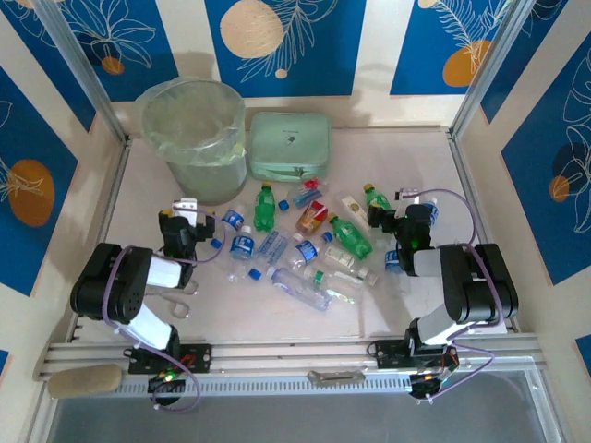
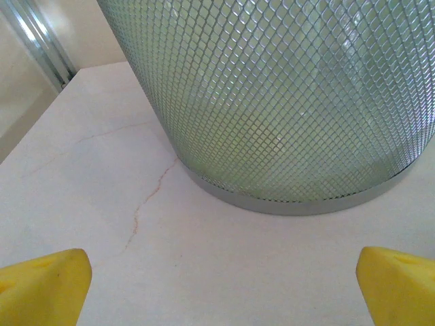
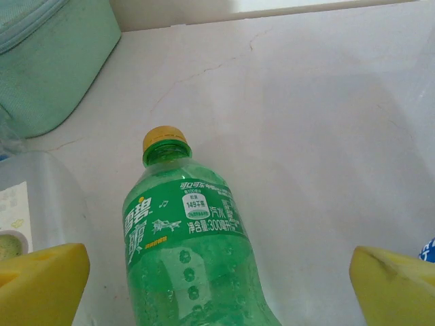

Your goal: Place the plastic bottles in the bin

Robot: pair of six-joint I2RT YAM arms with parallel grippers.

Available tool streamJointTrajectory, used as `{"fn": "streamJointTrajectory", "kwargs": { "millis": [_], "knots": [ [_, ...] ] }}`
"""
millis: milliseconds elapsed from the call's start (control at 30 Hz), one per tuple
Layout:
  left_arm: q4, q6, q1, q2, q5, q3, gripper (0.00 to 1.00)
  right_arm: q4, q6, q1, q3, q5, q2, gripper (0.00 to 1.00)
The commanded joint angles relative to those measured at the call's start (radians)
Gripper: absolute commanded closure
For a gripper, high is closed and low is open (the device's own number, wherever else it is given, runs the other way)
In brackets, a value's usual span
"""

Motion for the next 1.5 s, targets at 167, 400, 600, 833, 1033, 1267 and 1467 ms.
{"fn": "streamJointTrajectory", "kwargs": {
  "millis": [167,400,600,833,1033,1267,1467],
  "knots": [
    [0.003,-0.012,0.014,-0.013,0.018,0.010,0.00,0.026,0.002,-0.005,0.005,0.004,-0.004,0.01],
    [0.001,-0.012,0.014,-0.013,0.018,0.010,0.00,0.020,0.005,-0.011,0.008,-0.009,-0.004,0.01],
    [-0.031,-0.027,0.038,-0.015,0.069,0.024,0.00,0.018,0.008,-0.016,0.010,-0.019,-0.005,0.01],
    [-0.030,-0.029,0.043,-0.018,0.076,0.022,0.00,0.024,0.005,-0.014,0.004,-0.016,-0.007,0.01],
    [-0.015,-0.026,0.027,-0.081,0.010,-0.011,0.00,-0.170,-0.028,0.037,0.066,0.080,-0.129,0.01],
    [-0.294,-0.079,-0.007,-0.364,-0.113,0.041,0.00,-0.690,0.173,0.062,0.293,0.105,-0.295,0.00],
    [-0.714,-0.516,-0.008,-0.592,0.003,0.132,0.00,-1.127,0.354,0.132,0.486,-0.032,-0.288,0.07]
  ]
}}
